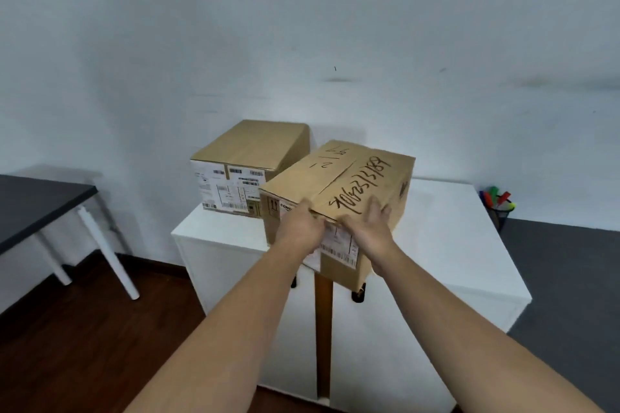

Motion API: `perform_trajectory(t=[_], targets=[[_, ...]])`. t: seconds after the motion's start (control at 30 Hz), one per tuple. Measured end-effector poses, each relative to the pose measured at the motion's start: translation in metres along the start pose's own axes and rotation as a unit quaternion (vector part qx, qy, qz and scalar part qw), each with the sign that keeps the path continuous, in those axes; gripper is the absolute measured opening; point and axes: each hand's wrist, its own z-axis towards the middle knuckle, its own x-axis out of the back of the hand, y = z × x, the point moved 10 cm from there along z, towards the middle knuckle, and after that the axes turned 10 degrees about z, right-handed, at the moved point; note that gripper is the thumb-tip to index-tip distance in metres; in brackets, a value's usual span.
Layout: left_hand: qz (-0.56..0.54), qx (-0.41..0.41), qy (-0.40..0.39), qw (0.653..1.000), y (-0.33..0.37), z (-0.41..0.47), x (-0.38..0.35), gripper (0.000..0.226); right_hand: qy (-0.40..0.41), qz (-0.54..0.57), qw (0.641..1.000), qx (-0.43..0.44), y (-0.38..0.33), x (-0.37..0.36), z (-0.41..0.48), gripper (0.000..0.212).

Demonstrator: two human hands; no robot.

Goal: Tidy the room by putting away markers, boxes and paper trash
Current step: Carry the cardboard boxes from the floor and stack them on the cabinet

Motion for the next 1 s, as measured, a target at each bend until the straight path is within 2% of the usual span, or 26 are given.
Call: perform_trajectory(t=[0.1,0.17,0.27,0.37,0.53,0.77,0.93,1.0], targets=[[0.204,-0.079,0.123,0.968,0.021,0.009,0.028,0.026,-0.046,-0.077,0.996,0.022,0.003,0.005,0.003,0.101],[0.261,-0.137,0.136,0.946,0.026,0.022,0.033,0.026,-0.022,-0.119,0.991,0.054,-0.001,0.018,0.005,0.086],[0.264,-0.208,0.073,0.939,0.023,0.039,0.017,0.036,0.024,-0.134,0.987,0.088,-0.007,0.032,0.01,0.066],[0.285,-0.221,0.012,0.933,0.015,0.058,-0.002,0.055,0.038,-0.158,0.984,0.079,-0.009,0.036,0.023,0.059],[0.293,-0.215,0.002,0.932,0.024,0.095,-0.001,0.053,0.044,-0.205,0.976,0.049,-0.007,0.029,0.064,0.055],[0.265,-0.23,-0.032,0.936,0.036,0.146,-0.011,0.068,0.059,-0.27,0.961,0.023,-0.006,0.028,0.12,0.052],[0.281,-0.219,0.022,0.934,0.033,0.157,-0.021,0.076,0.071,-0.309,0.948,0.032,-0.006,0.029,0.133,0.052],[0.274,-0.212,0.016,0.938,0.034,0.159,-0.022,0.075,0.07,-0.33,0.941,0.028,-0.007,0.028,0.132,0.052]])
